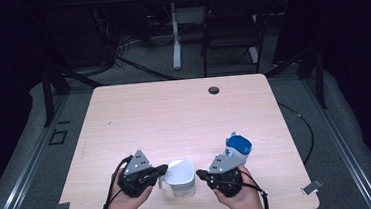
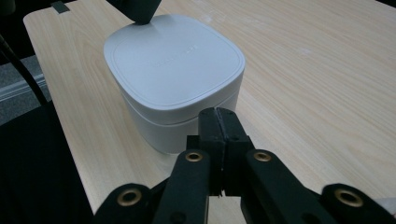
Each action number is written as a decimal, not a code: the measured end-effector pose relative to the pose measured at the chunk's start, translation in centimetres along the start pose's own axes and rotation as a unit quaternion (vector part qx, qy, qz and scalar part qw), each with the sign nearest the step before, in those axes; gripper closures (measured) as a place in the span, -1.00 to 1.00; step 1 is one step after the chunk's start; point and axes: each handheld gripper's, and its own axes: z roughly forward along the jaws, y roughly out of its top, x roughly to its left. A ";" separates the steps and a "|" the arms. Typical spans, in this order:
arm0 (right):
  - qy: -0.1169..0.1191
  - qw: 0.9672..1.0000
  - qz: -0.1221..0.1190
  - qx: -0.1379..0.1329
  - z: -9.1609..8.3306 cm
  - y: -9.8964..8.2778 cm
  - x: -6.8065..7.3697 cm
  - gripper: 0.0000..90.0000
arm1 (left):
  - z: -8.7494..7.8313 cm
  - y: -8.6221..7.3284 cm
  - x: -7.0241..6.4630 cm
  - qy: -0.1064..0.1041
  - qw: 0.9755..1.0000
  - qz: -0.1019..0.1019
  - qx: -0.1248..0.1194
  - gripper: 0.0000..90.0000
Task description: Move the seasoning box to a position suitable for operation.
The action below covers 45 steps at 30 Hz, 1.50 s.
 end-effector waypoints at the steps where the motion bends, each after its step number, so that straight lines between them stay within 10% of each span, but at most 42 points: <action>1: 0.001 1.000 -0.001 0.001 0.0 0.0 0.0 1.00 | 0.0 0.0 0.0 0.000 1.000 0.000 0.000 1.00; 45: 0.015 1.000 -0.012 0.010 0.4 -0.2 0.5 1.00 | -0.1 -0.2 0.2 0.000 1.000 -0.008 -0.006 1.00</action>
